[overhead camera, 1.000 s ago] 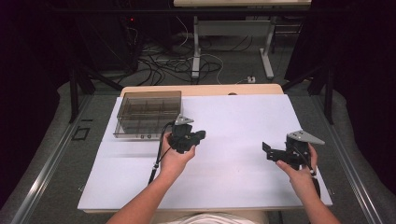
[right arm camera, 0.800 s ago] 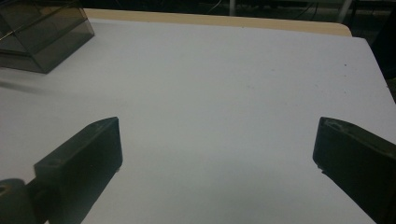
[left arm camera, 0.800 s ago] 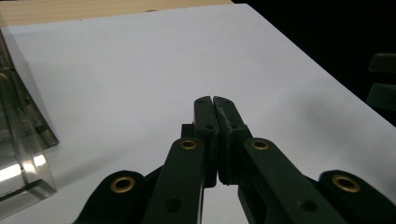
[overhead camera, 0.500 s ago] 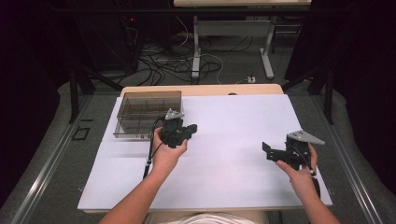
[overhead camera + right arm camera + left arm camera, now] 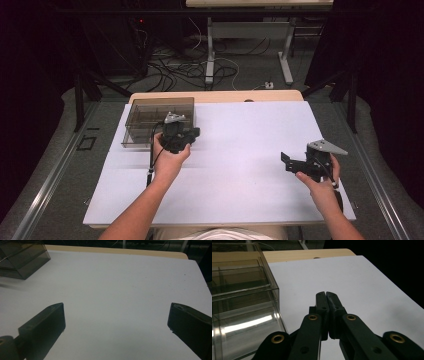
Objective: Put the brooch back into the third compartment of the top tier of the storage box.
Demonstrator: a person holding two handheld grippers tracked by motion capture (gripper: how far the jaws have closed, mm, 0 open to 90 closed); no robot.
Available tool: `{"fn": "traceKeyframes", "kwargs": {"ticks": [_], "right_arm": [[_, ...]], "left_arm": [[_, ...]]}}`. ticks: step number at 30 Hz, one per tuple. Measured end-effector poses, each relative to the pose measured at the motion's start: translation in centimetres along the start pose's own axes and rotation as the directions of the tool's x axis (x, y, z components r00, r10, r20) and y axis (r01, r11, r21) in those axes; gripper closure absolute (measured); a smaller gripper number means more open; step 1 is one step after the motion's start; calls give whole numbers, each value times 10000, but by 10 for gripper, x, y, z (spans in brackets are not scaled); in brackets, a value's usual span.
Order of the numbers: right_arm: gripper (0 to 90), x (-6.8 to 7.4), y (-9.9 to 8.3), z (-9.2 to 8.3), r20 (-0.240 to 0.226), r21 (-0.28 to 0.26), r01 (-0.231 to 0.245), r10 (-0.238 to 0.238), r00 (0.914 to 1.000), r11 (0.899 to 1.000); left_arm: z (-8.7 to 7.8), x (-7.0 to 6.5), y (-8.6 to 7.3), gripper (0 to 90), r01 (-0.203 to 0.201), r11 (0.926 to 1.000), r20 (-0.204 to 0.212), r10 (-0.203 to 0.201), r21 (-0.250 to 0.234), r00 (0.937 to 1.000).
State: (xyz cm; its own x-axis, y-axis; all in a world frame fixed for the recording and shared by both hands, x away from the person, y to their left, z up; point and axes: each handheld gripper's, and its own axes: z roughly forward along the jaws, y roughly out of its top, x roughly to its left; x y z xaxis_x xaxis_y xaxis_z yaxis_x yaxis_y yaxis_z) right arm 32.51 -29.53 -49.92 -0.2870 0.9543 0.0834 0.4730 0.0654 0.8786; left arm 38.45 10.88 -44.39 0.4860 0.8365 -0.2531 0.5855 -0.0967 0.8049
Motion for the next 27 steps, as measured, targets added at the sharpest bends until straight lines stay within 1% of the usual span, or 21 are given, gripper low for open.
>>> {"fn": "traceKeyframes", "kwargs": {"ticks": [1, 8, 9, 10, 12, 15, 18, 21, 24, 27], "right_arm": [[10, 0, 0, 0, -1, -1, 2, -2, 10000, 10000], [11, 0, 0, 0, 0, 2, 1, -1, 10000, 10000], [10, 0, 0, 0, -28, 3, -58, 58, 10000, 10000], [11, 0, 0, 0, -12, -1, -45, 45, 10000, 10000], [11, 0, 0, 0, -9, -4, 18, -18, 10000, 10000], [10, 0, 0, 0, -13, 3, -19, 19, 10000, 10000], [11, 1, 0, 0, -17, 18, -75, 75, 10000, 10000], [11, 0, 0, 0, 30, -13, 58, -58, 10000, 10000], [11, 1, 0, 0, -33, 15, -81, 81, 10000, 10000], [11, 0, 0, 0, -27, 1, -47, 47, 10000, 10000]], "left_arm": [[0, 1, 0, 894, 116, 9999, -14, -116, -55, 9999], [-4, 12, 1, 893, 250, 9997, -346, -251, -32, 9991], [-4, 13, 1, 893, 305, 9995, -355, -305, 0, 9989], [-4, 14, 1, 893, 359, 9993, -386, -361, -67, 9986], [-4, 17, 0, 893, 403, 9992, -442, -405, -54, 9982], [-4, 20, 0, 893, 485, 9988, -526, -487, -50, 9974], [-4, 24, -1, 893, 496, 9988, -638, -495, -6, 9967], [-3, 27, -2, 893, 595, 9982, -688, -595, -13, 9959], [-3, 30, -4, 893, 599, 9982, -798, -594, 35, 9950], [-2, 33, -4, 893, 605, 9981, -898, -596, 74, 9942]]}}
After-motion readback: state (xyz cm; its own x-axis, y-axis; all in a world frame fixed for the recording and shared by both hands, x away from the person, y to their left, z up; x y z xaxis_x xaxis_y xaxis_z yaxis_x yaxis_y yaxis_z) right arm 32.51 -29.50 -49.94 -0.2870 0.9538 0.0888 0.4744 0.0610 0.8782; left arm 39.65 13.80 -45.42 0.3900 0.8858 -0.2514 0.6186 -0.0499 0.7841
